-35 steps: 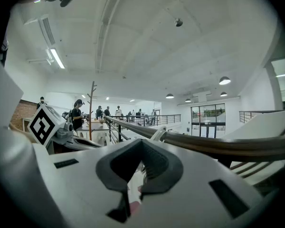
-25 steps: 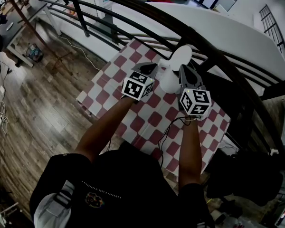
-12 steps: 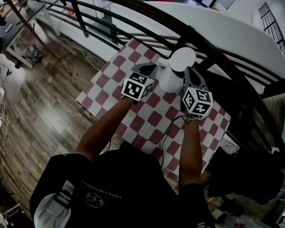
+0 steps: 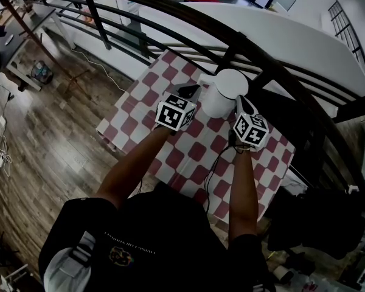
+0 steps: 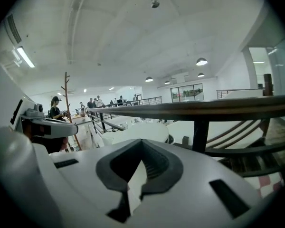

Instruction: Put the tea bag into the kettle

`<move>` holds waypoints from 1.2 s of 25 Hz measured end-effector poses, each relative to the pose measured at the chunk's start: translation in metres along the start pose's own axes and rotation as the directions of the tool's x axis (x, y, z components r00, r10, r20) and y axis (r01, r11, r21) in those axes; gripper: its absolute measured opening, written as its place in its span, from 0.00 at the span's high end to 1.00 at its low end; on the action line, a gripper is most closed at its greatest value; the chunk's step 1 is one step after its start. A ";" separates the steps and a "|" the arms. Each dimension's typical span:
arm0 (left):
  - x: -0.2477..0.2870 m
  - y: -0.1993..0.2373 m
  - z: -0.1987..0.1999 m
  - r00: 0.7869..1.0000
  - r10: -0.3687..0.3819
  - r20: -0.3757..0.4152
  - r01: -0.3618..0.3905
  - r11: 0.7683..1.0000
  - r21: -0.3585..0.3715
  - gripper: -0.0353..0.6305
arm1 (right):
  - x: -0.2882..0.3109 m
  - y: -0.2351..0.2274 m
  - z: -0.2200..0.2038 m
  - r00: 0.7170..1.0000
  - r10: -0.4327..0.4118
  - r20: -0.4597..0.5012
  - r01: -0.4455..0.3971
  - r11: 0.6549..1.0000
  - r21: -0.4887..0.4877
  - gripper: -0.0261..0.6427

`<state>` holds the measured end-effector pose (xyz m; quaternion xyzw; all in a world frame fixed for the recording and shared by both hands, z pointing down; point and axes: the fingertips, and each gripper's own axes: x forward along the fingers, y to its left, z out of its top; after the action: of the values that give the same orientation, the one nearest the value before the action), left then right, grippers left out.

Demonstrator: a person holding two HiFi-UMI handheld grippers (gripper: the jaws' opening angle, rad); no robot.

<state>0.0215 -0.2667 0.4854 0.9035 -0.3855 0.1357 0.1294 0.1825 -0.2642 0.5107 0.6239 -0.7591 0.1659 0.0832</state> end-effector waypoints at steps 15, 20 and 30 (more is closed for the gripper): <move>-0.001 0.003 -0.003 1.000 0.005 -0.008 -0.005 1.000 0.003 0.94 | 0.003 -0.002 -0.012 1.000 0.005 -0.009 -0.005 1.000 0.005 0.94; 0.001 0.002 -0.002 1.000 0.002 -0.009 -0.002 1.000 0.005 0.94 | 0.003 -0.001 -0.012 1.000 0.007 -0.007 -0.007 1.000 0.001 0.94; -0.005 -0.001 -0.007 1.000 -0.007 -0.017 0.007 1.000 0.011 0.94 | 0.001 0.000 -0.013 1.000 0.001 -0.005 -0.001 1.000 -0.006 0.94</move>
<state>0.0179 -0.2601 0.4900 0.9043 -0.3805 0.1452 0.1281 0.1813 -0.2601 0.5233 0.6228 -0.7598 0.1654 0.0870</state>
